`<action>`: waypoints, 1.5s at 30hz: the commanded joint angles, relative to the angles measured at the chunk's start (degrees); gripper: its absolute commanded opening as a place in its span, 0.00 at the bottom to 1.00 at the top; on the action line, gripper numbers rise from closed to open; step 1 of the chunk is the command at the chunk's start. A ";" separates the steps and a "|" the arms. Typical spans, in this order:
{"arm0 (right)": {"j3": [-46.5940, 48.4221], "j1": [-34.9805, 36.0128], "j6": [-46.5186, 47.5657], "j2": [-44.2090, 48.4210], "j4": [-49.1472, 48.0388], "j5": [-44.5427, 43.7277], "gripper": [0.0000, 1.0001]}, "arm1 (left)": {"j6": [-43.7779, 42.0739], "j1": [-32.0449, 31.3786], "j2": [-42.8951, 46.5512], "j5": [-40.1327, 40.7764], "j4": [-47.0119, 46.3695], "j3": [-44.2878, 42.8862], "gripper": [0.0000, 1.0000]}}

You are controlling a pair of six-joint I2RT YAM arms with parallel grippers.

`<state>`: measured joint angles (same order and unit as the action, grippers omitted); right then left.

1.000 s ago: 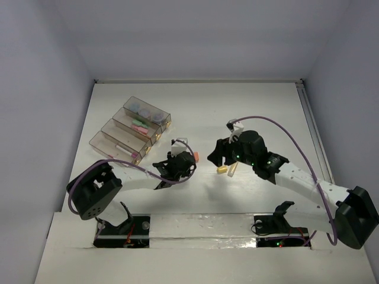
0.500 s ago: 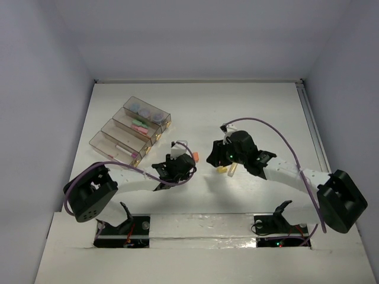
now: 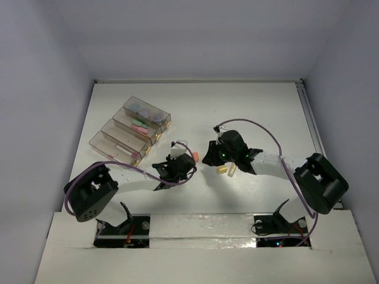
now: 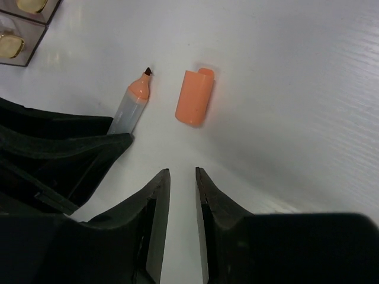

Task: Sort the stationery into containers
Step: Pick up the pen from the center of the board, then pick up the pen cap from the center of the board.

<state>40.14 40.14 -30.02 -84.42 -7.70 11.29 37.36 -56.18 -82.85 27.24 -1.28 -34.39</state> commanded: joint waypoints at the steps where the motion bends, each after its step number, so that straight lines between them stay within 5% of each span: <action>1: 2.75 0.72 -3.55 -3.72 -7.84 3.47 0.25 | 0.69 -0.33 0.83 -1.23 4.35 1.16 0.07; 13: 10.13 5.04 -2.24 -13.22 -6.54 0.23 0.00 | 0.26 0.72 14.02 2.64 9.19 -0.24 0.04; 26: 15.49 6.71 0.40 -18.59 0.84 -7.15 0.00 | -3.09 6.08 21.94 0.27 7.52 0.38 0.03; 45: 15.84 6.18 4.09 -17.00 9.64 -20.08 0.00 | -3.79 6.09 22.47 -2.19 6.47 0.73 0.02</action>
<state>54.68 46.26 -27.55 -102.24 -1.41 -5.23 34.33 -50.35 -61.84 25.23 6.24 -33.61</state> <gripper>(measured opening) 0.010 0.247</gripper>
